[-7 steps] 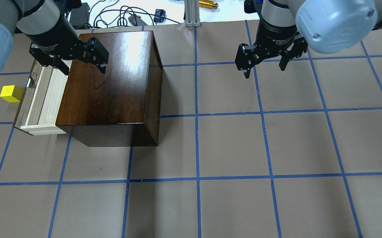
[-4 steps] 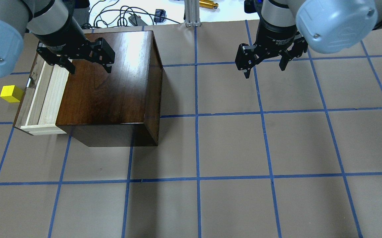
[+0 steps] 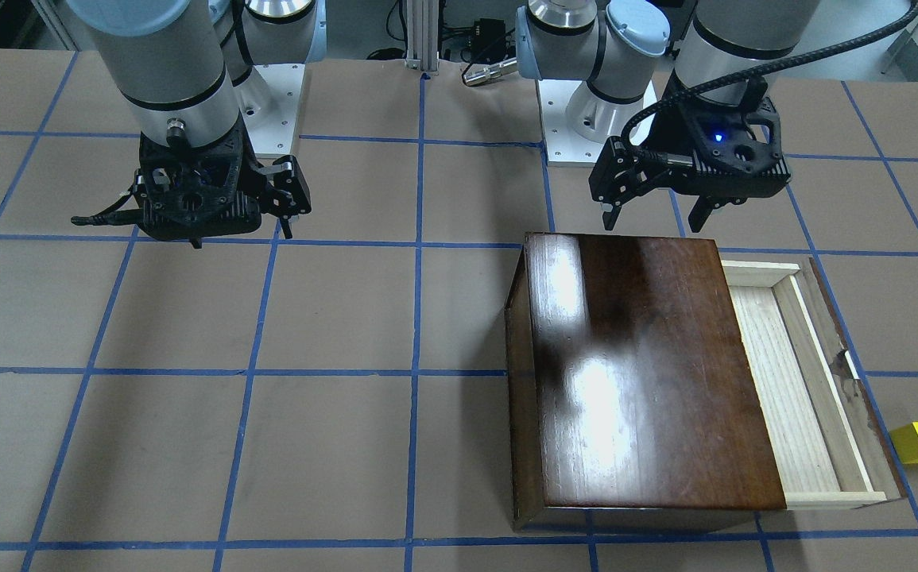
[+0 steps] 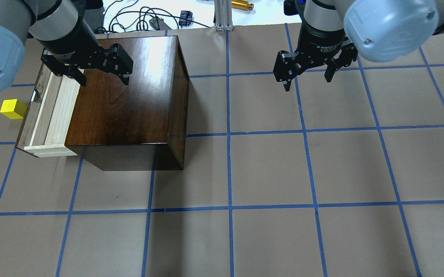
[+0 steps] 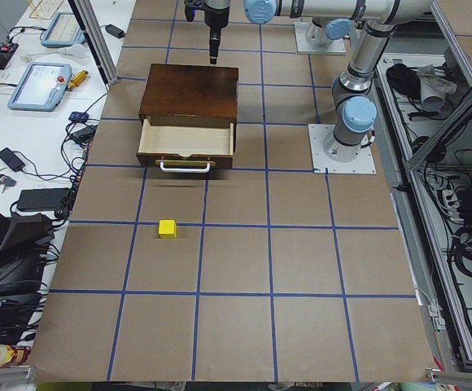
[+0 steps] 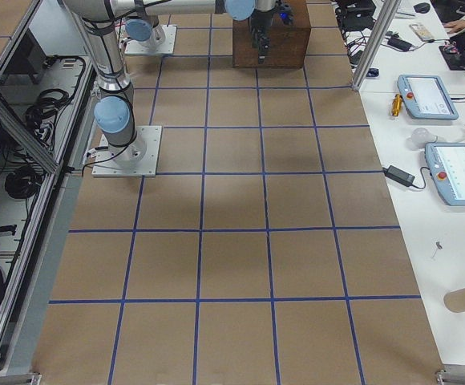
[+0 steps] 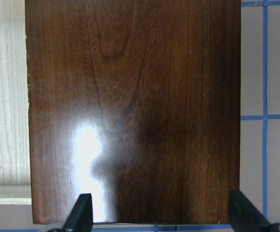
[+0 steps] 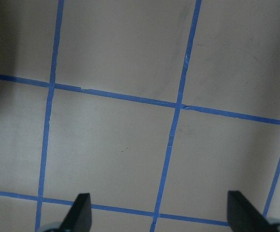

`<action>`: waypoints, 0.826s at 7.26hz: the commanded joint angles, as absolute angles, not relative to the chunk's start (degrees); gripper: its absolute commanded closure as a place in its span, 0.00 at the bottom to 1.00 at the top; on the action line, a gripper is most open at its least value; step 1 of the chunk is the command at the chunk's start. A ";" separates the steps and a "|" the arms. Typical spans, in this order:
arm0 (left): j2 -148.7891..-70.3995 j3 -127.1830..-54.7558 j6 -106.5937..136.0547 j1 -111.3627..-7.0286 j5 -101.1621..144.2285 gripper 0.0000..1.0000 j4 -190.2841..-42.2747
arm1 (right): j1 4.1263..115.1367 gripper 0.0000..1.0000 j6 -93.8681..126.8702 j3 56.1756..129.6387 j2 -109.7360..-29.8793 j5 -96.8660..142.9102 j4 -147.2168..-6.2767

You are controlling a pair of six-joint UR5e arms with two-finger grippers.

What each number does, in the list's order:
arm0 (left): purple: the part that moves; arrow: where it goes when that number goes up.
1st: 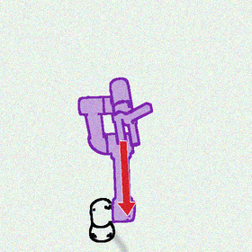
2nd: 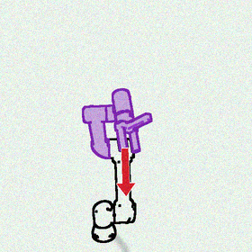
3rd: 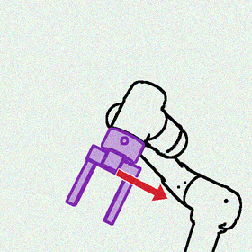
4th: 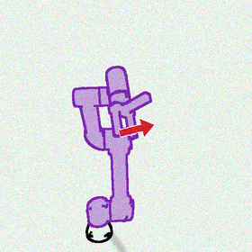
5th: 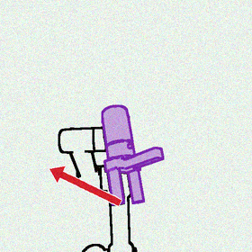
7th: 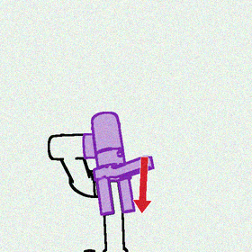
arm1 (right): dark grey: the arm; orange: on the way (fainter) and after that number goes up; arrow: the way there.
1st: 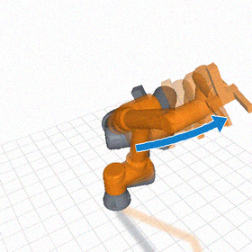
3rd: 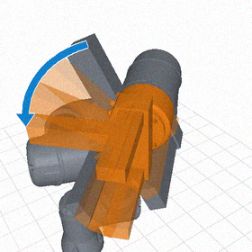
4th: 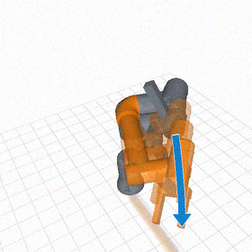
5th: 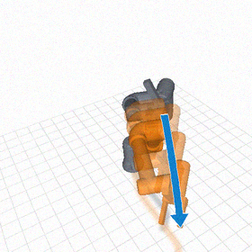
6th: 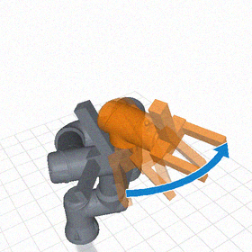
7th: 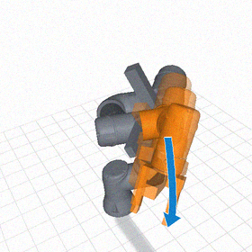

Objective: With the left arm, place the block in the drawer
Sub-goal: 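Move the left gripper down over the yellow cube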

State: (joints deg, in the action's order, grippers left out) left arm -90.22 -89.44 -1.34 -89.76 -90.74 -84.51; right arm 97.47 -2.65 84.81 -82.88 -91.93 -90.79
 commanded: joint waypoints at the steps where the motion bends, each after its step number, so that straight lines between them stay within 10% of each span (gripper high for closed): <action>1: -90.44 -88.95 -3.41 -88.69 -90.62 0.00 -84.46 | 97.47 0.00 -2.64 84.81 -82.88 -91.93 -90.79; 6: -92.10 -87.37 -36.40 -64.74 -88.77 0.00 -86.83 | 97.47 0.00 -2.72 84.81 -82.88 -91.93 -90.79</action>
